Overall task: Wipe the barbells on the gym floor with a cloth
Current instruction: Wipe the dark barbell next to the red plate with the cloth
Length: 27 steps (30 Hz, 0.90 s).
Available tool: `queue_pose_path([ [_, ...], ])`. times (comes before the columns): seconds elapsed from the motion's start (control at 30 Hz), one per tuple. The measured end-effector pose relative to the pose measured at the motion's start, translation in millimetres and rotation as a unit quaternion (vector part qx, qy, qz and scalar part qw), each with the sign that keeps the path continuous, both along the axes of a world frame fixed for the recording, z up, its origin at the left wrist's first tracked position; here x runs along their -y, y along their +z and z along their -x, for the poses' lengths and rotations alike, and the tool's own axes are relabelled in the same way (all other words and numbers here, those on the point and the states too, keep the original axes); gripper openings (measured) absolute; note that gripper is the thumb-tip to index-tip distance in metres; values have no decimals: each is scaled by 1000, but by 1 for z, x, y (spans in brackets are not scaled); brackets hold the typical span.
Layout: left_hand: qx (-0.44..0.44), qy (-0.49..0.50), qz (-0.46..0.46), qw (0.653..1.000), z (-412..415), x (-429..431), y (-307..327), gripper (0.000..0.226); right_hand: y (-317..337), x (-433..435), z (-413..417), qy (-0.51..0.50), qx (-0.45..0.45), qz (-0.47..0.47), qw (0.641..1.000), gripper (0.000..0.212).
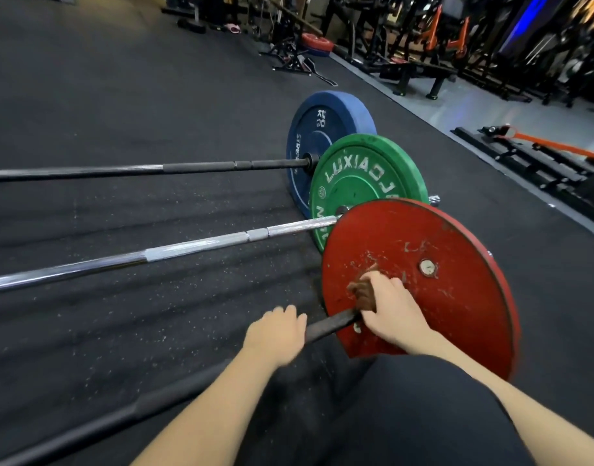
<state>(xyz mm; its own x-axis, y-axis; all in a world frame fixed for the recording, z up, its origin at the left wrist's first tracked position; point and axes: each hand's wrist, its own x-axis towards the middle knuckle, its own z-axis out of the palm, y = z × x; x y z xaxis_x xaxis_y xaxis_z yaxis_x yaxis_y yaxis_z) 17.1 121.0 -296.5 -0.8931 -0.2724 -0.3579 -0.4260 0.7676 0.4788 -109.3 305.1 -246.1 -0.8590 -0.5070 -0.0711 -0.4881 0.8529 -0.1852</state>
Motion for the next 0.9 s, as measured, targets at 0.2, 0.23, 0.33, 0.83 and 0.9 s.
queue_pose_path([
  [0.2,68,-20,-4,997,7,-3,-3,64,-31,-1,24,64,26,13,998,29],
  [0.23,72,-21,-5,997,8,-2,-4,63,-32,-1,22,59,19,23,998,34],
  [0.33,75,-44,-6,996,10,0,-7,47,-42,5,12,27,-76,46,996,37],
  [0.83,80,-86,-6,993,5,2,1,15,-30,-8,21,183,77,59,978,23],
  [0.9,81,-91,-14,992,5,3,1,15,-12,-8,29,210,142,-33,967,31],
])
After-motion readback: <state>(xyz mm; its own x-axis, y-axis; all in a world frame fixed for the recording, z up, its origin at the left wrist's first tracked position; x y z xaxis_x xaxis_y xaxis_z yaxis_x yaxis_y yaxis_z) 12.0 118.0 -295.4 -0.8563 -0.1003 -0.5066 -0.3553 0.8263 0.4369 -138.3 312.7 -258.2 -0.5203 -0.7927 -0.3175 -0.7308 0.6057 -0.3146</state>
